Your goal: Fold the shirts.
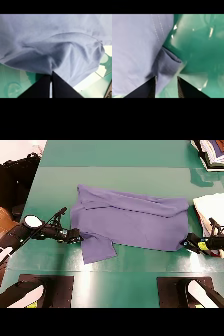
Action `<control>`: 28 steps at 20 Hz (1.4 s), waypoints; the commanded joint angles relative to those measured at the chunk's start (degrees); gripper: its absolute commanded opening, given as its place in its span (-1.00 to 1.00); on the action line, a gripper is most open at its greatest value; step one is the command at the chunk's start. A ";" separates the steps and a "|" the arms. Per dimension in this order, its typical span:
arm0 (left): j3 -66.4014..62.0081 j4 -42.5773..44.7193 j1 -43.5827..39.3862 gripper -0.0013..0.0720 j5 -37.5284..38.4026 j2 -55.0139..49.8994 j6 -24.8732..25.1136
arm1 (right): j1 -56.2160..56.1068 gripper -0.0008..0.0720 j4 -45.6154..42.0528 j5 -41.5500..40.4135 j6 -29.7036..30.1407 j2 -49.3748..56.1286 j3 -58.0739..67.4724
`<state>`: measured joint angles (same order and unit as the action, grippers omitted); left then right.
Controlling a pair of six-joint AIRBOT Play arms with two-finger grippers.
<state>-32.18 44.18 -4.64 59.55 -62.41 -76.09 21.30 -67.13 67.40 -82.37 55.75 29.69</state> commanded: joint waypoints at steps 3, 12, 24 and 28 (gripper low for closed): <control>-0.07 0.07 0.04 -0.90 0.11 0.04 0.04 | 0.11 -0.21 0.17 -1.95 -0.07 2.38 -0.26; -0.42 18.97 0.02 -0.91 9.29 16.20 -10.97 | 0.11 -0.94 -4.68 12.96 4.02 -3.78 6.82; -8.96 16.92 0.04 -0.91 19.17 26.40 -15.32 | -11.61 -0.94 -11.10 21.35 -0.33 -11.52 24.76; -16.90 19.78 0.04 -0.91 7.93 11.56 -10.47 | -19.98 -0.94 -11.06 13.55 -0.81 5.20 34.01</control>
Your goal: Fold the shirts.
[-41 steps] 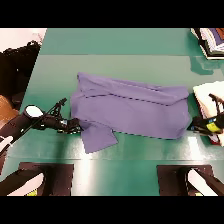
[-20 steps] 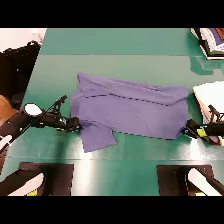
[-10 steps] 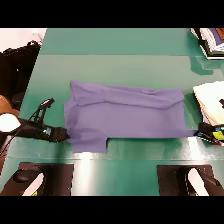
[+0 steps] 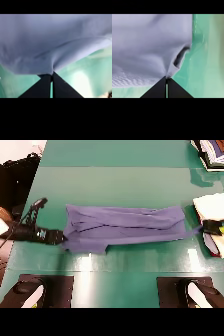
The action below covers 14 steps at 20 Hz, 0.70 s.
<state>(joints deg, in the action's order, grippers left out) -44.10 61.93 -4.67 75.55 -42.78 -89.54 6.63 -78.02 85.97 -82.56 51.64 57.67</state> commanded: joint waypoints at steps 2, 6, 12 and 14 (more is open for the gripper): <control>-10.25 1.99 0.07 -0.91 -11.76 -17.35 4.15 | -6.78 -0.94 -0.09 -5.99 -0.63 18.23 10.80; -21.09 1.92 0.07 -0.90 -14.56 -33.64 6.10 | -6.99 -0.94 0.02 -5.90 -0.96 30.84 19.71; -27.23 1.70 0.07 -0.09 -19.43 -41.92 6.91 | -6.84 -0.34 0.50 -5.95 -0.94 38.56 27.47; -28.55 1.84 0.07 0.52 -18.25 -41.90 7.04 | -5.38 0.20 3.78 -4.50 0.68 39.23 28.30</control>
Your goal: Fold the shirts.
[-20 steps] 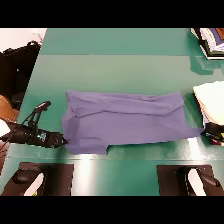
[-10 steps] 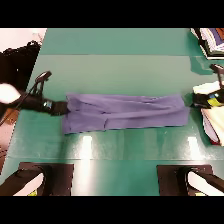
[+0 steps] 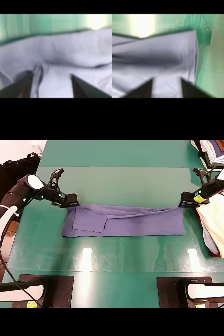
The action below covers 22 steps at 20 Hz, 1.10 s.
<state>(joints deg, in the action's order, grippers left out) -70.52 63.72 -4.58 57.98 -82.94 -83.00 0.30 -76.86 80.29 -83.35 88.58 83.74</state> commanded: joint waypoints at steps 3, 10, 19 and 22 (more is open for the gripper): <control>-6.62 0.17 -0.02 0.34 7.82 -1.75 0.57 | 5.88 0.20 6.95 6.62 4.48 2.27 2.19; -8.63 -5.14 -0.04 -0.90 14.45 -1.77 2.51 | 17.97 0.55 13.53 6.19 11.93 -0.04 -10.75; -8.63 -8.68 -0.42 -0.90 13.77 -1.81 2.40 | 18.43 0.53 23.30 -1.49 16.41 6.71 -18.75; -8.63 -8.41 -4.17 -0.91 10.36 -1.86 2.38 | 15.78 -0.37 23.23 -4.90 17.44 6.64 -18.34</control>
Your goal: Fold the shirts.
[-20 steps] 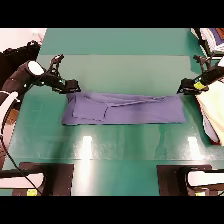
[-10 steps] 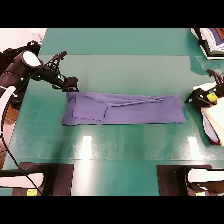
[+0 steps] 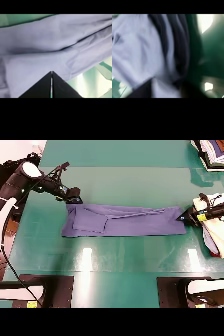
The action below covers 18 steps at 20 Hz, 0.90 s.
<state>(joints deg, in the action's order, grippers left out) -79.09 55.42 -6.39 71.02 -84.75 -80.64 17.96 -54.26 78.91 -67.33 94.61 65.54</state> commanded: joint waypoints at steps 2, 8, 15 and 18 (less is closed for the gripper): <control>-0.09 -0.07 -6.78 -0.91 -6.69 -0.76 -0.50 | -2.82 -0.94 0.76 -2.01 3.65 0.35 0.98; -1.42 -2.12 -18.58 -0.91 -14.99 -10.27 -2.54 | -8.22 -0.94 0.81 5.42 -0.11 -9.31 10.54; -12.63 -4.09 -27.02 -0.91 -14.67 -23.32 -3.61 | -21.38 -0.94 10.01 5.11 -6.40 -16.55 25.40; -13.16 -4.00 -27.80 -0.91 -15.04 -24.57 -4.87 | -25.55 -0.94 16.92 5.38 -7.04 -14.56 29.33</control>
<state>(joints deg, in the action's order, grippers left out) -90.65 51.57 -32.73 56.34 -107.11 -84.23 -3.57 -44.34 84.16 -73.06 79.53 90.78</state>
